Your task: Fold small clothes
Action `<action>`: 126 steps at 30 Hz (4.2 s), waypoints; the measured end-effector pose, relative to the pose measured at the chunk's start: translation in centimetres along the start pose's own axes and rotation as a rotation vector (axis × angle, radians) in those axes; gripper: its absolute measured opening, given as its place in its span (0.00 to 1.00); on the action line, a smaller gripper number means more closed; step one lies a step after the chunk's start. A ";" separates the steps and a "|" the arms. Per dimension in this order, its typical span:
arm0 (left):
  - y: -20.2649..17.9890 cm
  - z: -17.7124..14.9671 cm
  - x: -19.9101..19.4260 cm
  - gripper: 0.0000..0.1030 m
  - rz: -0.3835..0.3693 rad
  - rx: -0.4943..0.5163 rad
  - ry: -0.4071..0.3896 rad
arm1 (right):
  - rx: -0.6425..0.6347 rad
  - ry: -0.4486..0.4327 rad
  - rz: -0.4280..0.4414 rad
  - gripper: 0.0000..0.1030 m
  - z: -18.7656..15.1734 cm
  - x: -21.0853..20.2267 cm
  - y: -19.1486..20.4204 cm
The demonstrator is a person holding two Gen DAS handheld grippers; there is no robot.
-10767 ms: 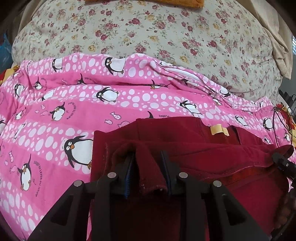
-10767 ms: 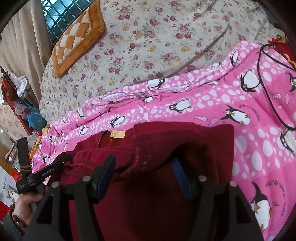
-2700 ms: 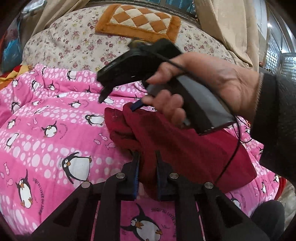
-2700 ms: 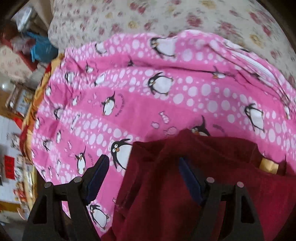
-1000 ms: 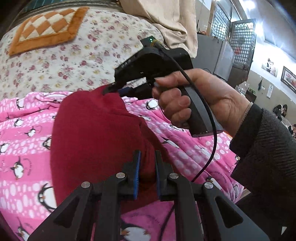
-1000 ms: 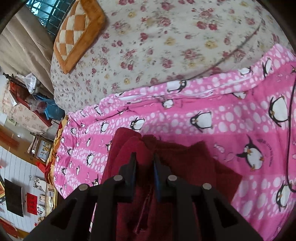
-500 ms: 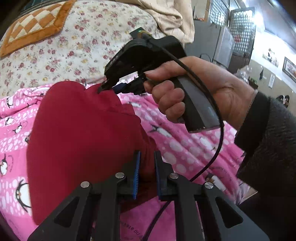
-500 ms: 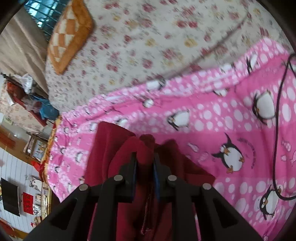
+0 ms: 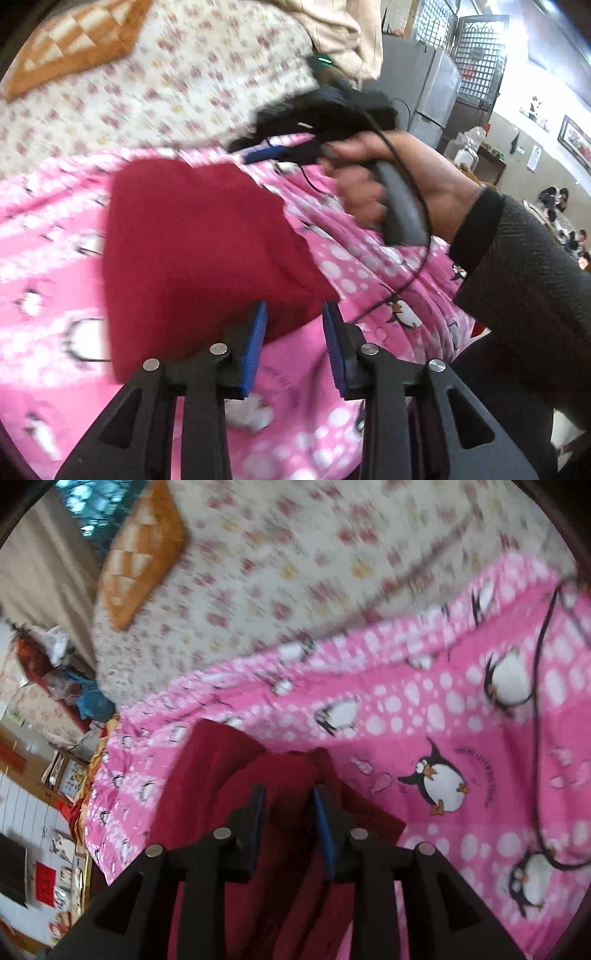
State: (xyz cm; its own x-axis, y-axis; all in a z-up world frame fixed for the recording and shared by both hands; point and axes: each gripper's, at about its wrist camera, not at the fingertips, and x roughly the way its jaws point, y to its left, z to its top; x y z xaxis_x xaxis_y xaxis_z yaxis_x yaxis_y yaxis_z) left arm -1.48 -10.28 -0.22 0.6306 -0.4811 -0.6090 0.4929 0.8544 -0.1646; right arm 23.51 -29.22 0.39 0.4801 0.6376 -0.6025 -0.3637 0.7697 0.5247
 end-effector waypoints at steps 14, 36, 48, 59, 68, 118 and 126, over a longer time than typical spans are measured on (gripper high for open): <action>8.8 -1.1 3.5 0.04 0.159 -0.161 0.104 | -0.568 0.311 -0.132 0.37 -11.9 0.8 7.9; 16.1 10.8 6.8 0.05 0.066 -0.283 0.081 | -0.392 0.139 -0.180 0.22 -4.7 0.6 7.5; 19.3 12.6 17.8 0.06 0.114 -0.261 0.241 | -0.327 0.129 -0.366 0.22 -0.3 7.6 4.2; 20.8 12.5 16.5 0.06 0.022 -0.356 0.169 | -0.334 0.100 -0.336 0.26 -0.9 7.5 3.4; 16.2 13.0 13.4 0.13 0.026 -0.159 0.165 | -0.345 -0.061 -0.318 0.29 -1.1 0.3 6.6; 16.1 3.7 6.1 0.54 -0.034 -0.410 0.072 | 0.112 0.102 0.014 0.73 -7.1 0.9 -0.2; 16.5 3.3 6.8 0.56 -0.059 -0.435 0.074 | 0.062 0.011 -0.024 0.67 -6.1 2.0 -0.6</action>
State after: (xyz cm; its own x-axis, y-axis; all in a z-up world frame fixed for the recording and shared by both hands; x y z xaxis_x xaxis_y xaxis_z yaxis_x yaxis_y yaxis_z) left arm 12.90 -0.05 -4.51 0.5568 -0.5299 -0.6396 0.2185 0.8364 -0.5027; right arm 19.81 -28.22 -4.76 0.4792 0.6199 -0.6214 -0.3019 0.7812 0.5465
